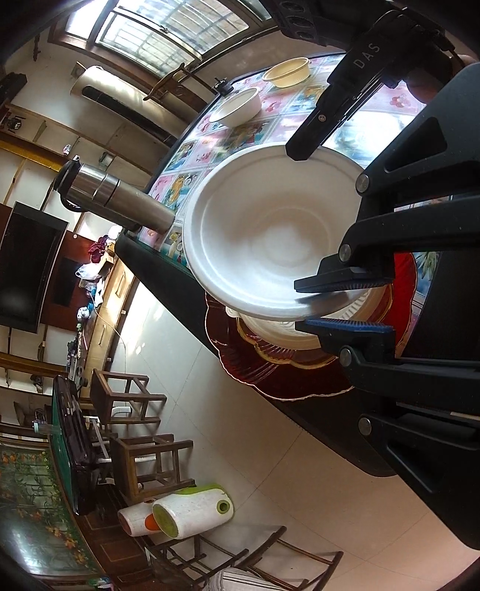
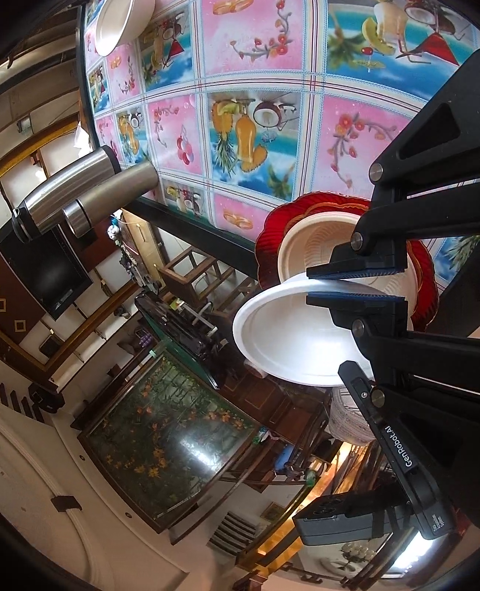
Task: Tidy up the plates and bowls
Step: 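Lower the white bowl into the beige plate on the red stack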
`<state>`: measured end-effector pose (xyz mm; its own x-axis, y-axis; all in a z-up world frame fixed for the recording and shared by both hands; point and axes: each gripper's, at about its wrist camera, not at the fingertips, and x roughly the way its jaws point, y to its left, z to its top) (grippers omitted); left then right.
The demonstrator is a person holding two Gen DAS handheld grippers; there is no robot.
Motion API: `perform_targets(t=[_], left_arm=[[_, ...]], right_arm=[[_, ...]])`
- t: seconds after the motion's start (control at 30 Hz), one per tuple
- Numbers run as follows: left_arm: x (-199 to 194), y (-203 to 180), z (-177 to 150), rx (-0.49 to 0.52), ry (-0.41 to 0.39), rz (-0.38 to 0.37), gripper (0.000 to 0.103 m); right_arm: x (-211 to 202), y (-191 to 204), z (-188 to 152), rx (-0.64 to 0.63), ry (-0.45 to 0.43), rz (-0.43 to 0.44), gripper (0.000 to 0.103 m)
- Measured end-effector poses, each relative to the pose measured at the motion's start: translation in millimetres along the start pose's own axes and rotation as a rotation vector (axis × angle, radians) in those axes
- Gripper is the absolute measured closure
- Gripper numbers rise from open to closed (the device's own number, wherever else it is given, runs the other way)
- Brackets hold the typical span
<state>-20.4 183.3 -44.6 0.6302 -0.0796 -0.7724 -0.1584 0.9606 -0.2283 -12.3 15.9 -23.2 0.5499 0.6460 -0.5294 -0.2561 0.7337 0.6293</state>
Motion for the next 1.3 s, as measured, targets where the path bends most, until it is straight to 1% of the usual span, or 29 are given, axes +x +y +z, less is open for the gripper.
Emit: perform_targets(t=[0.33, 0.6, 1.13, 1.3], left_arm=[[8, -6, -6, 0.035, -0.004, 0.057, 0.092], [9, -7, -9, 0.066, -0.024, 0.097, 0.092], [22, -5, -11, 0.072, 0.005, 0.110, 0.092], [23, -1, -10, 0.070, 0.001, 0.121, 0.092]], right_arm=[[11, -13, -9, 0.023, 0.038, -0.023, 0.095], [20, -14, -13, 0.026, 0.065, -0.039, 0.095], [35, -25, -19, 0.045, 0.098, -0.068, 0.095], [36, -25, -20, 0.038, 0.096, -0.070, 0.095]])
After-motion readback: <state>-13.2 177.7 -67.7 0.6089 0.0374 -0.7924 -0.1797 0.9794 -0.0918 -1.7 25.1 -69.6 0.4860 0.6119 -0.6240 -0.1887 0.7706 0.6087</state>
